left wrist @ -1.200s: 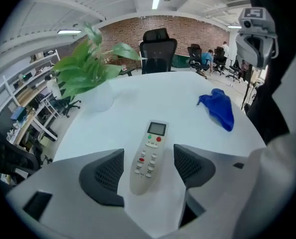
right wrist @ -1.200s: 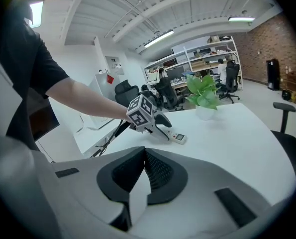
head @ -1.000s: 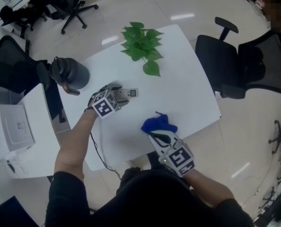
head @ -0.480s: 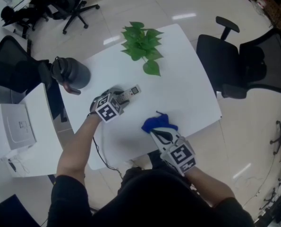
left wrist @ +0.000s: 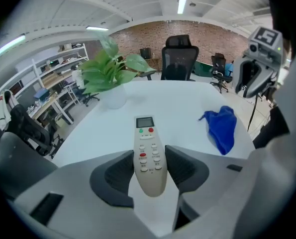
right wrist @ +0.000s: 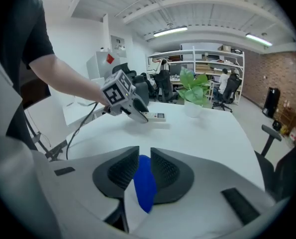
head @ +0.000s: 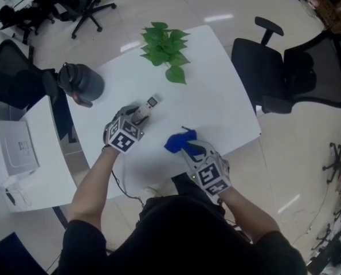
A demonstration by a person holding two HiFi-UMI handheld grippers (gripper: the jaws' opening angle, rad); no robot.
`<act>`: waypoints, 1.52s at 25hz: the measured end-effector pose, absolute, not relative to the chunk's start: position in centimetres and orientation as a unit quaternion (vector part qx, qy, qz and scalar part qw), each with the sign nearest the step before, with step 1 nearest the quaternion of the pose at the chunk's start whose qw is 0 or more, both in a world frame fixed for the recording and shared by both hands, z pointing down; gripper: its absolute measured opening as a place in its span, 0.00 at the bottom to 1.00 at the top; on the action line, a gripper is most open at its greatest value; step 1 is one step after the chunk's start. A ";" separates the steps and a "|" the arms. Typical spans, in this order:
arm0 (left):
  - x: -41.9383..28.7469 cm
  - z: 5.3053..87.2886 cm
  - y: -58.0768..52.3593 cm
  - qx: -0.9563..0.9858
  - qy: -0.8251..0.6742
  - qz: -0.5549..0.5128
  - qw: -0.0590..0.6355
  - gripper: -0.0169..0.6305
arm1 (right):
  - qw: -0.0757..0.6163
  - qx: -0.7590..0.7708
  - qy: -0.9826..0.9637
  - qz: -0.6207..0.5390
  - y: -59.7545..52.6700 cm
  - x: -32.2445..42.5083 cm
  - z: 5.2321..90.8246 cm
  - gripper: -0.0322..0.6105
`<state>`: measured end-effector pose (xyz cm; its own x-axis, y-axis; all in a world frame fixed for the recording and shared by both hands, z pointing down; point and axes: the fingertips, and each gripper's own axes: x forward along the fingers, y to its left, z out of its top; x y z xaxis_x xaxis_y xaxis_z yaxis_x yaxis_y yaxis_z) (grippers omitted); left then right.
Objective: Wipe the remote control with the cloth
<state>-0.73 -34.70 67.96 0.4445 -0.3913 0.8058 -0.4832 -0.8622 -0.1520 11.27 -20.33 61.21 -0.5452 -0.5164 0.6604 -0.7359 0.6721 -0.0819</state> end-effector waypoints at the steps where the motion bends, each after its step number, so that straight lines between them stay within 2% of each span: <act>1: -0.7 67.1 -34.1 0.850 -0.268 0.450 0.049 0.34 | 0.324 0.360 -0.858 0.171 -20.2 11.4 61.9 0.22; 3: -0.8 65.5 -32.8 0.853 -0.287 0.433 0.051 0.34 | 0.355 0.349 -0.853 0.156 -20.0 11.5 63.2 0.32; 9: -1.0 61.6 -28.0 0.846 -0.330 0.415 0.054 0.34 | 0.436 0.304 -0.839 0.116 -19.5 11.3 67.1 0.50; 13: -0.8 59.7 -25.4 0.840 -0.343 0.418 0.038 0.34 | 0.492 0.276 -0.819 0.109 -19.4 11.6 70.1 0.51; 17: -0.8 58.2 -23.9 0.838 -0.346 0.422 0.012 0.34 | 0.511 0.266 -0.808 0.123 -19.4 11.7 71.3 0.51; 18: -1.0 57.8 -23.8 0.837 -0.349 0.422 0.005 0.34 | 0.510 0.267 -0.809 0.123 -19.5 11.6 71.3 0.50; 19: -1.3 57.4 -23.7 0.835 -0.351 0.423 -0.004 0.34 | 0.508 0.269 -0.809 0.125 -19.7 11.7 71.5 0.39; 20: -1.5 56.9 -23.6 0.833 -0.353 0.425 -0.015 0.34 | 0.507 0.272 -0.807 0.128 -19.7 11.9 71.7 0.33; 22: -2.0 56.0 -23.4 0.830 -0.356 0.427 -0.038 0.34 | 0.504 0.287 -0.804 0.132 -20.0 12.3 71.3 0.29; 27: -3.6 53.8 -22.1 0.832 -0.355 0.419 -0.079 0.34 | 0.429 0.347 -0.825 0.123 -19.7 10.9 64.6 0.27; 33: -6.3 51.6 -19.4 0.833 -0.346 0.412 -0.130 0.34 | 0.295 0.396 -0.868 0.051 -17.7 4.7 50.0 0.27; 38: -7.4 49.9 -17.0 0.834 -0.325 0.408 -0.180 0.34 | 0.285 0.336 -0.897 -0.047 -13.7 -3.6 43.6 0.27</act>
